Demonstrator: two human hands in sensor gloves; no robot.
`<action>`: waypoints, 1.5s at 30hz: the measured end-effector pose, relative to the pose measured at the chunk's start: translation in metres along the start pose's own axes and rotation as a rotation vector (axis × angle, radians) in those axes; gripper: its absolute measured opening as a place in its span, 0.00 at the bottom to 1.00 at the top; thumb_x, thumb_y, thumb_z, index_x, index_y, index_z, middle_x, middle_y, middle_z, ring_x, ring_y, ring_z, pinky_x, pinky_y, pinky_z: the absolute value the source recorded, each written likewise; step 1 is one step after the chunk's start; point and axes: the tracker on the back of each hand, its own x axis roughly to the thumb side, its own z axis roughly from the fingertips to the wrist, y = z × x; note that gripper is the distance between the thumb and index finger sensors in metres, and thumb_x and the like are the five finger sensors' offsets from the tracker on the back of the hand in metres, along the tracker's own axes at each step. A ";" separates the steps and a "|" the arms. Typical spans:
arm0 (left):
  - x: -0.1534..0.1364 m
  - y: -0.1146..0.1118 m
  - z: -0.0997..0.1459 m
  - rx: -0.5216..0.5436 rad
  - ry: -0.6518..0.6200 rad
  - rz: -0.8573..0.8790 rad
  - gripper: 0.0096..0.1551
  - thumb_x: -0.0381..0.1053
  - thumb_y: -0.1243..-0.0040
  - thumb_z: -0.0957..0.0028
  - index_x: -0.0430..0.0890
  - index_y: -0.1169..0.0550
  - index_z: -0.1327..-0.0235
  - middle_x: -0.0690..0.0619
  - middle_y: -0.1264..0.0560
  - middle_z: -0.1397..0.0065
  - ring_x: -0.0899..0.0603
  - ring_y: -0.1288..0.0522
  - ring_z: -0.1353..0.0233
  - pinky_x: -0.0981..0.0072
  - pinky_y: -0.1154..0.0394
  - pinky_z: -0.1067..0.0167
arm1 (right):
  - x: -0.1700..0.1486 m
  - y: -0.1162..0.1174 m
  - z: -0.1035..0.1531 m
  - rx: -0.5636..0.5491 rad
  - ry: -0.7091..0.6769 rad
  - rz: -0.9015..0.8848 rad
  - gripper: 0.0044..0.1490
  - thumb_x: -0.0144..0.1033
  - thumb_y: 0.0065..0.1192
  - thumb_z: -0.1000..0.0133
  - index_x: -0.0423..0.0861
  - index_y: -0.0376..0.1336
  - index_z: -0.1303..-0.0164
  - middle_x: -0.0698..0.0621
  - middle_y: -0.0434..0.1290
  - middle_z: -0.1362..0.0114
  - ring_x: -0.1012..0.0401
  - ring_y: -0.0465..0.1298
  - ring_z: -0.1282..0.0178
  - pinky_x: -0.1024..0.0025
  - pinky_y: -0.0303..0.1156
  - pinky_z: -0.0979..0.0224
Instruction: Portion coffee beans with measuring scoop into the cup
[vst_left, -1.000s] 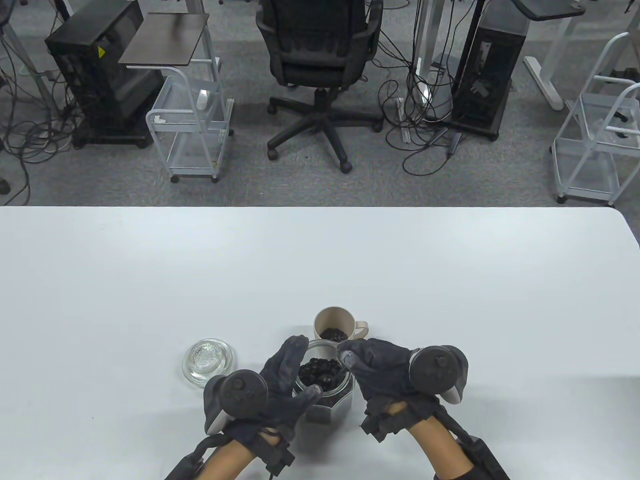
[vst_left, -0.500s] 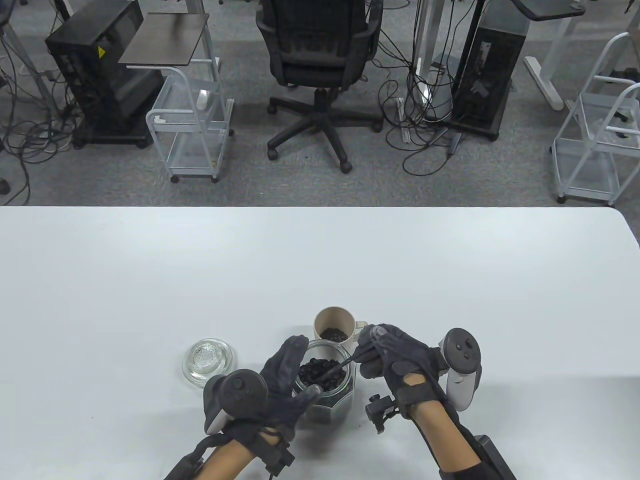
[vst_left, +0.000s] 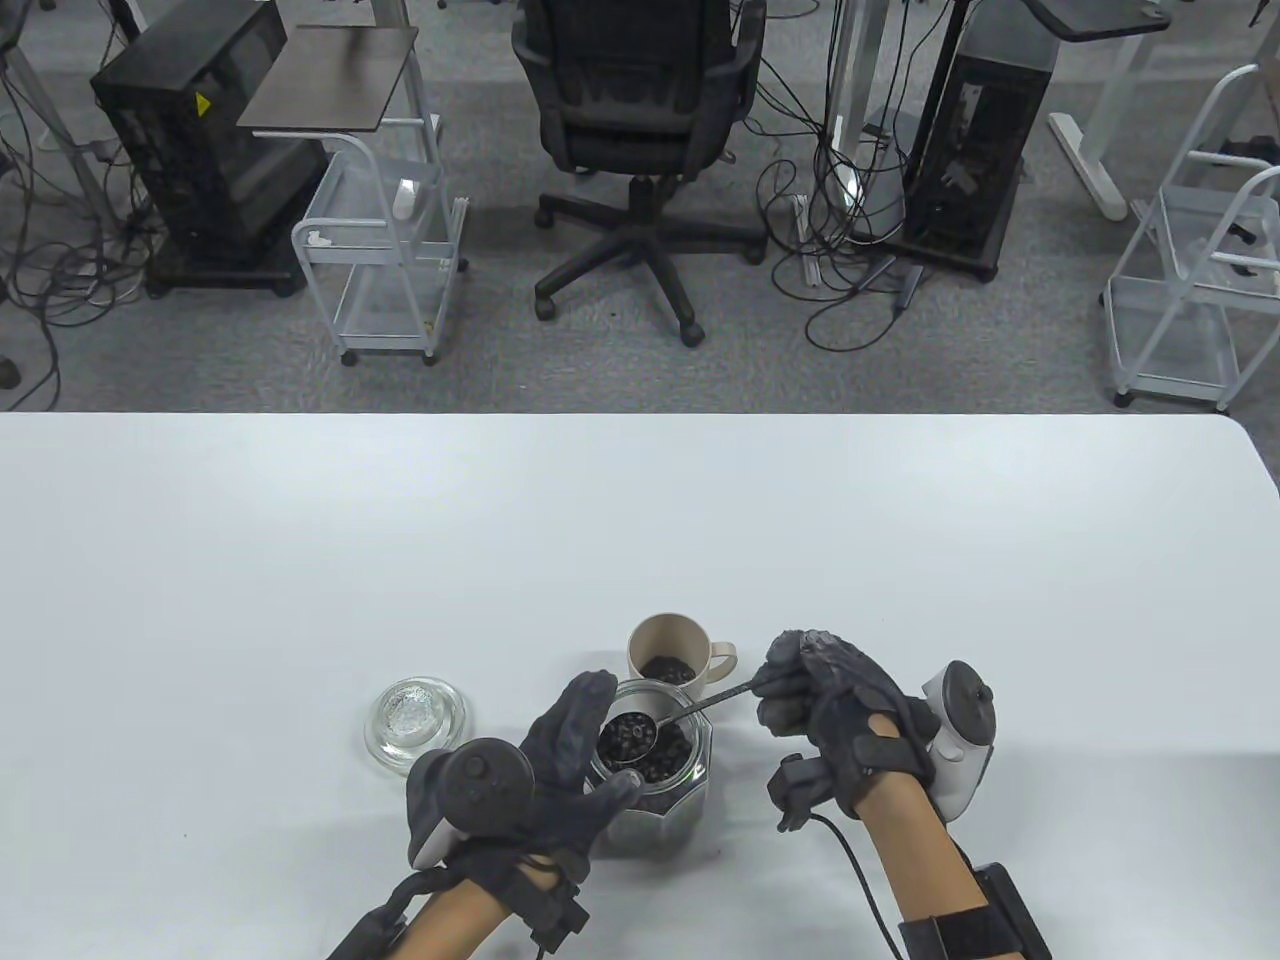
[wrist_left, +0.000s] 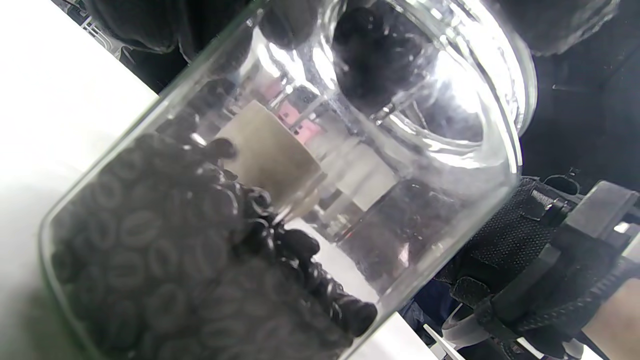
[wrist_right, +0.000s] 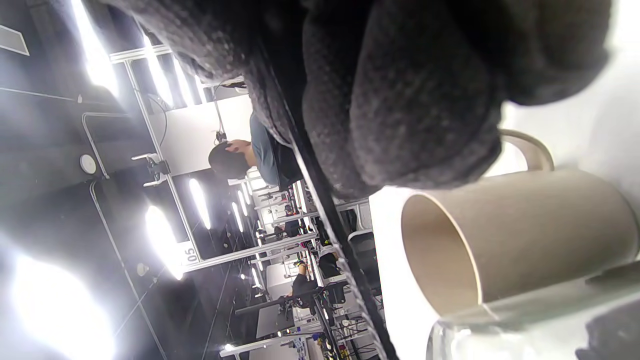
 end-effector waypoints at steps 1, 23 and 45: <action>0.000 0.000 0.000 0.001 0.000 0.000 0.58 0.77 0.53 0.54 0.47 0.52 0.19 0.41 0.49 0.14 0.23 0.39 0.19 0.28 0.40 0.30 | 0.000 -0.002 -0.001 -0.002 0.001 -0.006 0.23 0.41 0.58 0.42 0.39 0.71 0.47 0.36 0.80 0.52 0.44 0.84 0.65 0.50 0.76 0.56; -0.001 -0.001 0.001 0.002 0.001 0.006 0.58 0.77 0.54 0.54 0.47 0.52 0.19 0.41 0.49 0.14 0.23 0.39 0.20 0.28 0.40 0.30 | 0.011 -0.015 0.005 -0.078 -0.044 -0.188 0.24 0.43 0.56 0.40 0.41 0.69 0.43 0.37 0.79 0.48 0.45 0.84 0.61 0.51 0.77 0.53; -0.001 -0.001 0.001 -0.006 0.005 0.010 0.57 0.77 0.54 0.54 0.48 0.52 0.19 0.41 0.50 0.14 0.23 0.40 0.19 0.28 0.40 0.30 | 0.014 -0.019 0.003 -0.177 -0.154 0.030 0.27 0.41 0.58 0.41 0.39 0.67 0.37 0.34 0.76 0.41 0.39 0.83 0.50 0.44 0.74 0.43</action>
